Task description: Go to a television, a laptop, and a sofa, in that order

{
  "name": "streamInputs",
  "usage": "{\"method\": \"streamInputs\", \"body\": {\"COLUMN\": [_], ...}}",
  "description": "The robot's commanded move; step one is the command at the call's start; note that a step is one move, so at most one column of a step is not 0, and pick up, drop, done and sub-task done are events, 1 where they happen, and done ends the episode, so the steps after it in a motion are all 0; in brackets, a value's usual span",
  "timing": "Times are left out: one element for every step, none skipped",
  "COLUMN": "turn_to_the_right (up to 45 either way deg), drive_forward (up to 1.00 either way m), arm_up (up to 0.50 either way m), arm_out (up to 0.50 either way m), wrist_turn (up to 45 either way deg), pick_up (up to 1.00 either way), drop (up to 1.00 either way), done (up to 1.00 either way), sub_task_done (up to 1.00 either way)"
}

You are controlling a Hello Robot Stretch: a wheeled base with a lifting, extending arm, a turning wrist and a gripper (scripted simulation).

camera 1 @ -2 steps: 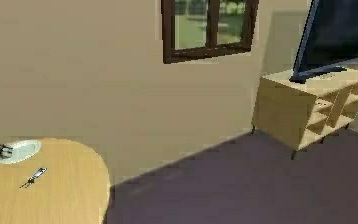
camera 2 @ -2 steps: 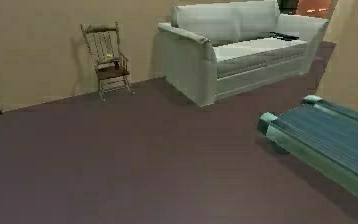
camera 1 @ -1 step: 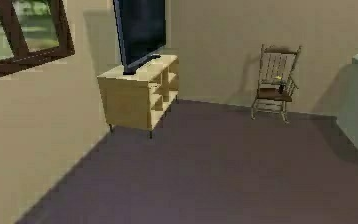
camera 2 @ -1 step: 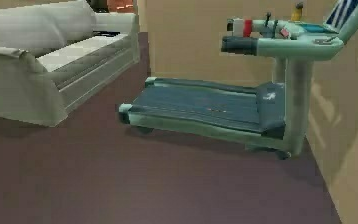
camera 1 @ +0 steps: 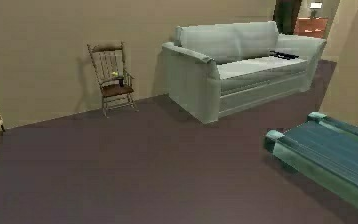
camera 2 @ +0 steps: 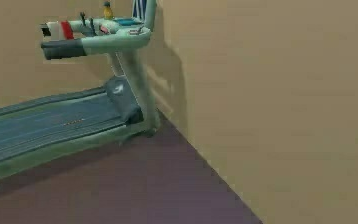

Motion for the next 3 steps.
{"method": "streamInputs", "body": {"turn_to_the_right": [45.0, 12.0, 0.0], "drive_forward": [0.00, 0.00, 0.20], "arm_up": [0.00, 0.00, 0.00], "arm_out": [0.00, 0.00, 0.00], "wrist_turn": [0.0, 0.0, 0.0], "pick_up": [0.00, 0.00, 0.00], "drop": [0.00, 0.00, 0.00], "done": [0.00, 0.00, 0.00], "sub_task_done": [0.00, 0.00, 0.00]}}
